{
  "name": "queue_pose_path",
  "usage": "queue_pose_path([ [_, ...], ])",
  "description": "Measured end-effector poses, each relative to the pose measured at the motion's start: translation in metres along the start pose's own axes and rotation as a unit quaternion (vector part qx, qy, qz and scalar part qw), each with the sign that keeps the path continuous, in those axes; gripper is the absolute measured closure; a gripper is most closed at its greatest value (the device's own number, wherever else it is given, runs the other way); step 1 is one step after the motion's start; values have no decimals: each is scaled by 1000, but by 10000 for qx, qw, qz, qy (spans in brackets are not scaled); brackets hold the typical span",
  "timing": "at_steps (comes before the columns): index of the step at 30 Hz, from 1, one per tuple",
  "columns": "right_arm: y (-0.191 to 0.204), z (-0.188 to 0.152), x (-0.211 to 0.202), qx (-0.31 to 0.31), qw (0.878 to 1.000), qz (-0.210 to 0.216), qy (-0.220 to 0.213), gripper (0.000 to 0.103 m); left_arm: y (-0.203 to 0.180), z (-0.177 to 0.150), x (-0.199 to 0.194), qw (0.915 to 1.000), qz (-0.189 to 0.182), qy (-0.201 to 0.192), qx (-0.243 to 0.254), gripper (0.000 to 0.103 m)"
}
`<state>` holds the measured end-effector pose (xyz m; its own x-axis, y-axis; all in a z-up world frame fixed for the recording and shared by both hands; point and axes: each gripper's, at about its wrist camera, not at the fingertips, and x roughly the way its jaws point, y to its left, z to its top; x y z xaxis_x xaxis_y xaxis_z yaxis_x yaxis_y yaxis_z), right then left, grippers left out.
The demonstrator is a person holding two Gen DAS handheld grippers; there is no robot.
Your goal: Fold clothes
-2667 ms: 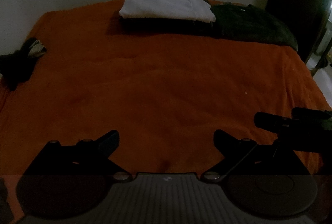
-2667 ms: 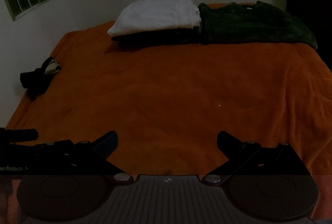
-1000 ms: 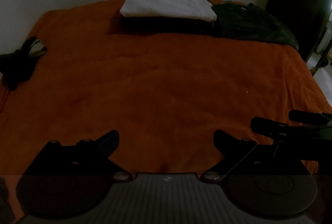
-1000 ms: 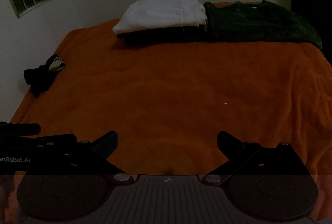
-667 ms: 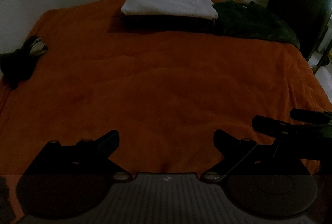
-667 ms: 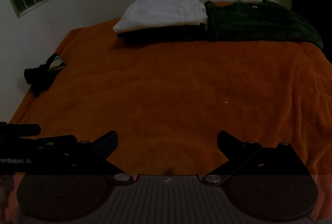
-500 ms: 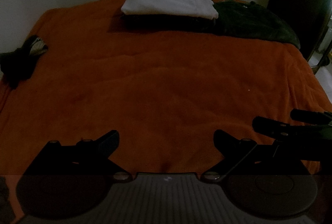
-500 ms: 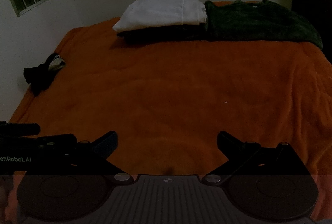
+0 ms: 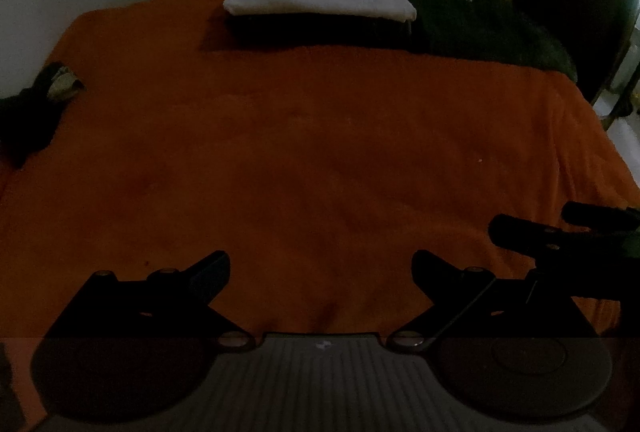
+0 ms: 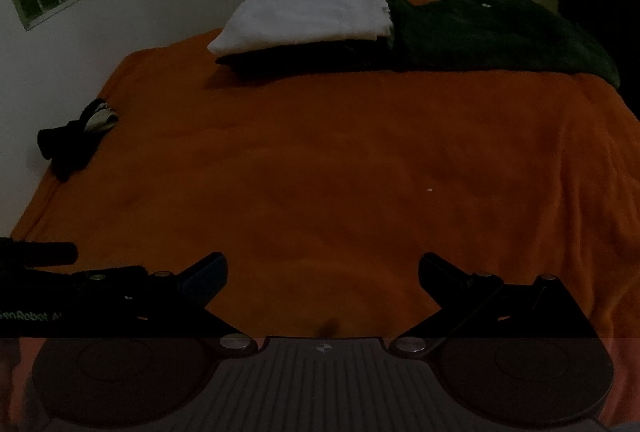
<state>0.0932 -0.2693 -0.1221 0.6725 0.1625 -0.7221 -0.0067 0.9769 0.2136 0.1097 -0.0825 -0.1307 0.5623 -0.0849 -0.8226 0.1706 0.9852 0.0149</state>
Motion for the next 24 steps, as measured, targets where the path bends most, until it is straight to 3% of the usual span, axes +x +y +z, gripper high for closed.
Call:
queue_pose_path([
  [24,-2,-3,-2,-42,10000,60,-66,0,-7,-2,-1,9999,114,-36,15,0],
])
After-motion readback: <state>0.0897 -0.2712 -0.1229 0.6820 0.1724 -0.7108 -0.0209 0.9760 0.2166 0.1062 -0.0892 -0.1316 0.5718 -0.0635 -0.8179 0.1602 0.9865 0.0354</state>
